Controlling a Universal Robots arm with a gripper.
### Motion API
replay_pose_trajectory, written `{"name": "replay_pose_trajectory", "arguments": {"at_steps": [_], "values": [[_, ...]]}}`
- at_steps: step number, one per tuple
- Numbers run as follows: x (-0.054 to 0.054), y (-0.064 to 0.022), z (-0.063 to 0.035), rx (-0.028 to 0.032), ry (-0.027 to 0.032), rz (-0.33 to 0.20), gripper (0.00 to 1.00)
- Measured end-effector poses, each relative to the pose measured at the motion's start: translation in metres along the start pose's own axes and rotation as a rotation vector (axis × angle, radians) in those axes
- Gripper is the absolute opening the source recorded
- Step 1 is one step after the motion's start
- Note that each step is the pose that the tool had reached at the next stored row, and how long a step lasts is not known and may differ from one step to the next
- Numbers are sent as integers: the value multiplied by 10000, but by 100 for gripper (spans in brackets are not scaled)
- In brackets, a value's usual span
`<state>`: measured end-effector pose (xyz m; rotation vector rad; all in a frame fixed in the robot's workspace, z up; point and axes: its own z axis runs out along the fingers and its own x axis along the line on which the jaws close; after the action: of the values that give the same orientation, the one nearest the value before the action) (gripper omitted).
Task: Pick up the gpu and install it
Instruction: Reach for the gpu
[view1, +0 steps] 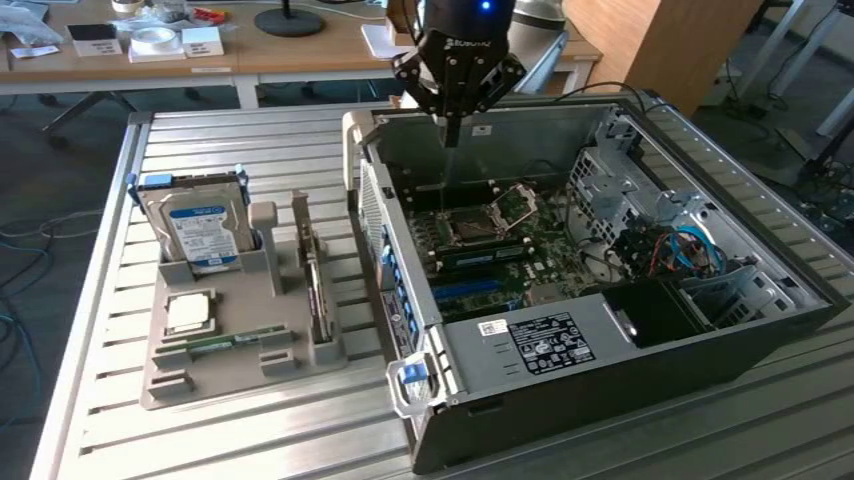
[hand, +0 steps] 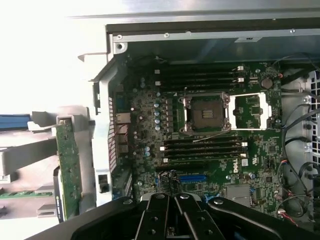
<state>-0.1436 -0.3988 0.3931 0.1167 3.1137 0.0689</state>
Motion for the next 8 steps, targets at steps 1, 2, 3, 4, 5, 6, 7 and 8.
{"name": "replay_pose_trajectory", "arguments": {"at_steps": [1,2,3,4,5,6,7,8], "values": [[19,-1,0,1,0,0,11],[42,-3,-1,0,-1,0,11],[67,-5,-1,0,-1,-1,11],[91,-7,-2,0,0,-2,11],[114,-9,-2,1,0,-2,11],[139,-11,-3,1,0,-1,11],[165,-12,-3,0,0,0,11],[189,-14,-3,0,-1,0,11]]}}
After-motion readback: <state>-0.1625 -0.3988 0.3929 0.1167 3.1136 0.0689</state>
